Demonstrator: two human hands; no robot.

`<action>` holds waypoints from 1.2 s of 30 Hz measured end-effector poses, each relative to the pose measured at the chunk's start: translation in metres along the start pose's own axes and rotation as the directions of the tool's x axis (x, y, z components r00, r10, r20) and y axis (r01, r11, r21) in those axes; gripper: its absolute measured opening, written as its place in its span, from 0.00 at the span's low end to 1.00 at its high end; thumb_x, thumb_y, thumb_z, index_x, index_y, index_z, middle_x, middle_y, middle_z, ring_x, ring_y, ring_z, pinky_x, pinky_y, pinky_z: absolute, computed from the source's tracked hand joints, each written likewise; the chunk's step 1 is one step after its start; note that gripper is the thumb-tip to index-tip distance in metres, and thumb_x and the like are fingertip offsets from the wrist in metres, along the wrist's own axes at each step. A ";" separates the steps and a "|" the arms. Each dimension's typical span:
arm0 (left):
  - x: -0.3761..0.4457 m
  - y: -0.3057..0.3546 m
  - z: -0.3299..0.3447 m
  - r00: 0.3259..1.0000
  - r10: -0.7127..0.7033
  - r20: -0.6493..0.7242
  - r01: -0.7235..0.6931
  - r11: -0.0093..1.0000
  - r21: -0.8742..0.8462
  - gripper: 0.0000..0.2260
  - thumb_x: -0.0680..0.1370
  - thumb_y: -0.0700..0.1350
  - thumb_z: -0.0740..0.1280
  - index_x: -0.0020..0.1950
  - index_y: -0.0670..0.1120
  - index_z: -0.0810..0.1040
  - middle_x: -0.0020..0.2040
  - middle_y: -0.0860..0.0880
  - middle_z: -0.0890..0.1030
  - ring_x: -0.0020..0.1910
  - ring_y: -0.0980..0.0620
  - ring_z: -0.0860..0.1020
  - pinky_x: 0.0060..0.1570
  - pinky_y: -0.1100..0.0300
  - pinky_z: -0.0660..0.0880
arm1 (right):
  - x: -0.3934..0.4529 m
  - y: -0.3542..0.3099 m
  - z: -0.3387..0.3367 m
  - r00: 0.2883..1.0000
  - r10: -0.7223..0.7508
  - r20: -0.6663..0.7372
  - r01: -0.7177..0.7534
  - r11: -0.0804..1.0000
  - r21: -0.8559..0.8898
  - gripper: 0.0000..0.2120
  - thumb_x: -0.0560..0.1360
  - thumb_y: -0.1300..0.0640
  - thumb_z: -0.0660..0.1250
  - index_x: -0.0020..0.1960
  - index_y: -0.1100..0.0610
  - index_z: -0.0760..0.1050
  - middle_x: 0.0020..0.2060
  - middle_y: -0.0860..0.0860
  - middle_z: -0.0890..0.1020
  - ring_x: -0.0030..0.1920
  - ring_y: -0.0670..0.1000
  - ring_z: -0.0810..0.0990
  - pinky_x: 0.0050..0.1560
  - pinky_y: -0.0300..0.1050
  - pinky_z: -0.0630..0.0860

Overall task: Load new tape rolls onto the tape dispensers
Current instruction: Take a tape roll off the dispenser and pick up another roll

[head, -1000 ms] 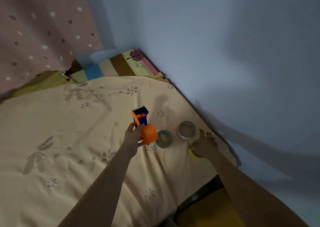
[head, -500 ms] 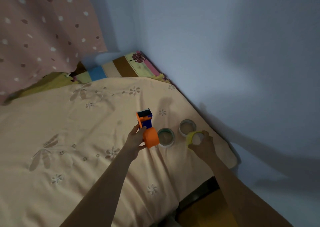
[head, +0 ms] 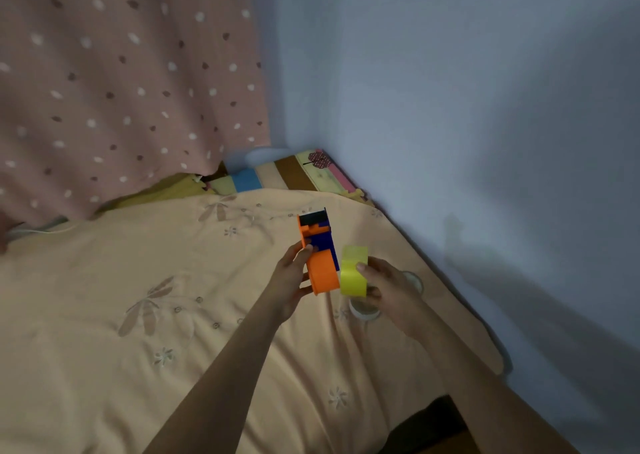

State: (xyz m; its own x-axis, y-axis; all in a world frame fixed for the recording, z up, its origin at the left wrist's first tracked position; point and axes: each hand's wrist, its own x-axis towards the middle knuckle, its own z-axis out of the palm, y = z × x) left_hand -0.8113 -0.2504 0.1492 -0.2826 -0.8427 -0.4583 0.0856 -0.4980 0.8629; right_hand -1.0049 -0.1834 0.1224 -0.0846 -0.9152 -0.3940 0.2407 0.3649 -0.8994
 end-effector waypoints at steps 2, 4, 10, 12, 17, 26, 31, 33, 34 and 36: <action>-0.009 0.007 -0.010 1.000 0.017 -0.015 -0.018 1.000 -0.025 0.18 0.82 0.53 0.63 0.71 0.52 0.72 0.64 0.46 0.79 0.62 0.40 0.78 0.55 0.45 0.78 | -0.004 -0.011 0.017 0.998 0.035 0.045 -0.039 0.996 0.077 0.33 0.71 0.41 0.74 0.70 0.52 0.70 0.62 0.58 0.79 0.57 0.62 0.84 0.54 0.58 0.82; -0.016 0.011 -0.020 0.999 0.030 -0.033 -0.031 0.999 -0.035 0.17 0.82 0.53 0.63 0.70 0.50 0.72 0.65 0.45 0.79 0.62 0.39 0.78 0.55 0.45 0.77 | -0.008 -0.020 0.033 0.996 0.056 0.070 -0.064 0.992 0.108 0.30 0.73 0.43 0.72 0.71 0.49 0.68 0.63 0.59 0.76 0.57 0.66 0.82 0.53 0.62 0.82; -0.035 0.015 -0.051 0.996 0.054 -0.068 -0.057 0.997 -0.043 0.18 0.82 0.54 0.63 0.71 0.51 0.73 0.65 0.45 0.80 0.62 0.40 0.78 0.54 0.46 0.78 | -0.016 -0.024 0.063 0.989 0.016 0.148 -0.022 0.999 0.036 0.19 0.74 0.51 0.74 0.63 0.41 0.76 0.64 0.56 0.76 0.58 0.64 0.81 0.53 0.61 0.82; -0.040 0.017 -0.059 0.995 0.073 -0.074 -0.075 0.997 -0.021 0.19 0.82 0.54 0.63 0.72 0.52 0.71 0.67 0.45 0.78 0.63 0.40 0.77 0.59 0.44 0.77 | -0.018 -0.024 0.072 0.988 0.023 0.151 -0.024 1.000 0.002 0.21 0.71 0.47 0.76 0.62 0.39 0.76 0.65 0.56 0.75 0.59 0.64 0.81 0.52 0.60 0.83; -0.052 0.022 -0.072 0.988 0.135 -0.079 -0.136 0.991 -0.006 0.20 0.82 0.52 0.65 0.73 0.53 0.71 0.67 0.45 0.78 0.64 0.41 0.77 0.58 0.45 0.77 | -0.016 -0.027 0.090 0.991 0.049 0.126 -0.045 0.999 -0.029 0.24 0.70 0.40 0.75 0.63 0.42 0.75 0.64 0.56 0.77 0.55 0.65 0.84 0.51 0.64 0.82; -0.063 0.031 -0.086 0.981 0.187 -0.045 -0.190 0.980 -0.064 0.17 0.82 0.54 0.63 0.71 0.58 0.71 0.65 0.50 0.78 0.62 0.44 0.78 0.52 0.50 0.78 | -0.018 -0.034 0.113 0.984 0.077 0.160 -0.063 0.994 -0.093 0.30 0.71 0.34 0.70 0.68 0.45 0.69 0.62 0.60 0.77 0.51 0.66 0.86 0.51 0.64 0.82; -0.062 0.031 -0.091 0.982 0.185 -0.036 -0.187 0.981 -0.054 0.17 0.82 0.57 0.62 0.72 0.59 0.70 0.66 0.50 0.77 0.64 0.45 0.76 0.60 0.44 0.77 | -0.016 -0.038 0.129 0.989 0.100 0.109 -0.082 0.984 -0.159 0.28 0.75 0.34 0.65 0.69 0.46 0.67 0.61 0.60 0.76 0.51 0.67 0.85 0.51 0.66 0.82; -0.061 0.033 -0.094 0.982 0.185 -0.039 -0.187 0.981 -0.055 0.18 0.82 0.57 0.61 0.72 0.59 0.70 0.67 0.49 0.77 0.65 0.44 0.76 0.63 0.42 0.75 | -0.015 -0.039 0.135 0.987 0.111 0.113 -0.092 0.983 -0.159 0.29 0.74 0.34 0.65 0.70 0.46 0.66 0.61 0.60 0.76 0.52 0.67 0.84 0.51 0.66 0.82; -0.062 0.034 -0.095 0.982 0.183 -0.042 -0.186 0.981 -0.058 0.18 0.82 0.57 0.61 0.72 0.59 0.70 0.67 0.49 0.78 0.65 0.44 0.76 0.62 0.43 0.76 | -0.014 -0.040 0.137 0.985 0.116 0.128 -0.095 0.983 -0.155 0.29 0.74 0.34 0.66 0.70 0.46 0.67 0.61 0.60 0.76 0.53 0.67 0.84 0.52 0.66 0.82; -0.061 0.037 -0.099 0.984 0.174 -0.045 -0.177 0.981 -0.078 0.18 0.82 0.56 0.62 0.72 0.58 0.71 0.66 0.49 0.78 0.64 0.44 0.76 0.59 0.45 0.76 | -0.013 -0.040 0.140 0.977 0.115 0.178 -0.089 0.985 -0.148 0.31 0.72 0.34 0.69 0.70 0.46 0.67 0.63 0.60 0.75 0.54 0.67 0.83 0.54 0.65 0.81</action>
State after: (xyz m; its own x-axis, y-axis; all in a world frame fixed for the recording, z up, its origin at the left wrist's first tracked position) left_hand -0.6959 -0.2375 0.1879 -0.2198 -0.9249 -0.3103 0.2082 -0.3552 0.9113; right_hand -0.8786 -0.2103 0.1900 0.1171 -0.8827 -0.4551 0.1018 0.4665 -0.8786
